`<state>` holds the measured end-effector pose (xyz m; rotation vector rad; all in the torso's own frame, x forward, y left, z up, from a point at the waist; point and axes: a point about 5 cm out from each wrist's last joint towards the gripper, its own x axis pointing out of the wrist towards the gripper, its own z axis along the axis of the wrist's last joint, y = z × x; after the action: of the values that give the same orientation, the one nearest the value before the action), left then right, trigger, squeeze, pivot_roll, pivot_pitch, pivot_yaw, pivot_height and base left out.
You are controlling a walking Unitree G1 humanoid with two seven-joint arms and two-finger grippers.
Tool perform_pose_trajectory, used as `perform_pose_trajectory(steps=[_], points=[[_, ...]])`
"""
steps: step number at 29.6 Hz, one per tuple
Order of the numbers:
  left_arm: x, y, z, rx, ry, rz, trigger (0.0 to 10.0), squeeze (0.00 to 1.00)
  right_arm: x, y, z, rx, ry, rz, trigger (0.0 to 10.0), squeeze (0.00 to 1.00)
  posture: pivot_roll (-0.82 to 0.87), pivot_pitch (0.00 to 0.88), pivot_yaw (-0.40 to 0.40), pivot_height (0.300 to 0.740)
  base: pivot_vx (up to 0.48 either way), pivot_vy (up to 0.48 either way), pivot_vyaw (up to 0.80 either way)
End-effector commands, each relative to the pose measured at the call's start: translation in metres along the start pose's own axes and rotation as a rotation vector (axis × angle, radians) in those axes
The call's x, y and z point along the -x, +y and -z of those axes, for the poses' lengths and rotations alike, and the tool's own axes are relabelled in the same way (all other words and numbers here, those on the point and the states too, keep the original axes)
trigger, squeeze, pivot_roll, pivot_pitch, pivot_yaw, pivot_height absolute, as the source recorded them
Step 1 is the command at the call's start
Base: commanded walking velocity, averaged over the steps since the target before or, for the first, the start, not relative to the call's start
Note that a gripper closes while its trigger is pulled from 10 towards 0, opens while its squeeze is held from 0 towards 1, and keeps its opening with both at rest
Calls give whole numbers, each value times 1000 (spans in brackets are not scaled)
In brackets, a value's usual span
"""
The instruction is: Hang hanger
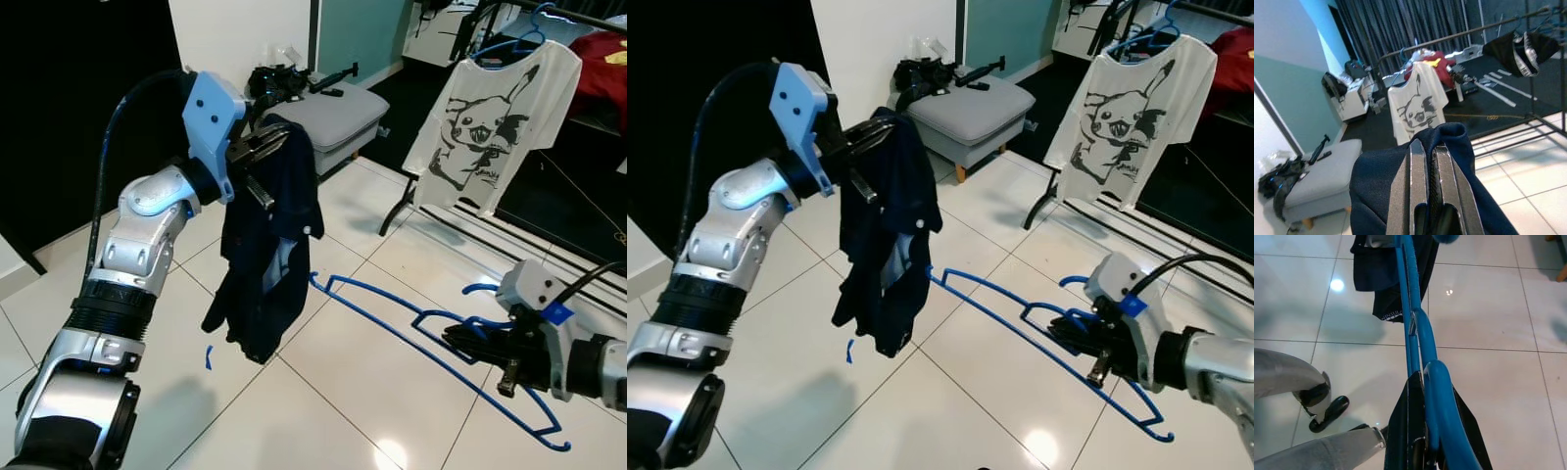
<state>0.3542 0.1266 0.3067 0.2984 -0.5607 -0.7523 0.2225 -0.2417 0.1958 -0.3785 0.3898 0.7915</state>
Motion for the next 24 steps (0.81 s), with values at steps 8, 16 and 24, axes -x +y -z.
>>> perform_pose_trajectory(steps=[8, 16, 24], points=[[-8, -2, -20, -9, -85, 40, 10000, 0, -9, -5, -5, 10, -36, 63, 10000, 0, 5, 115, 33, 740, 0, 0, 0], [-7, -6, -16, -16, -70, 65, 10000, 0, -7, -19, -18, 22, -120, 156, 10000, 0, 3, 116, 35, 740, 0, 0, 0], [-6, -19, -17, 3, -85, 156, 10000, 0, -5, -31, -29, 18, -207, 252, 10000, 0, 0, 116, 35, 740, 0, 0, 0]])
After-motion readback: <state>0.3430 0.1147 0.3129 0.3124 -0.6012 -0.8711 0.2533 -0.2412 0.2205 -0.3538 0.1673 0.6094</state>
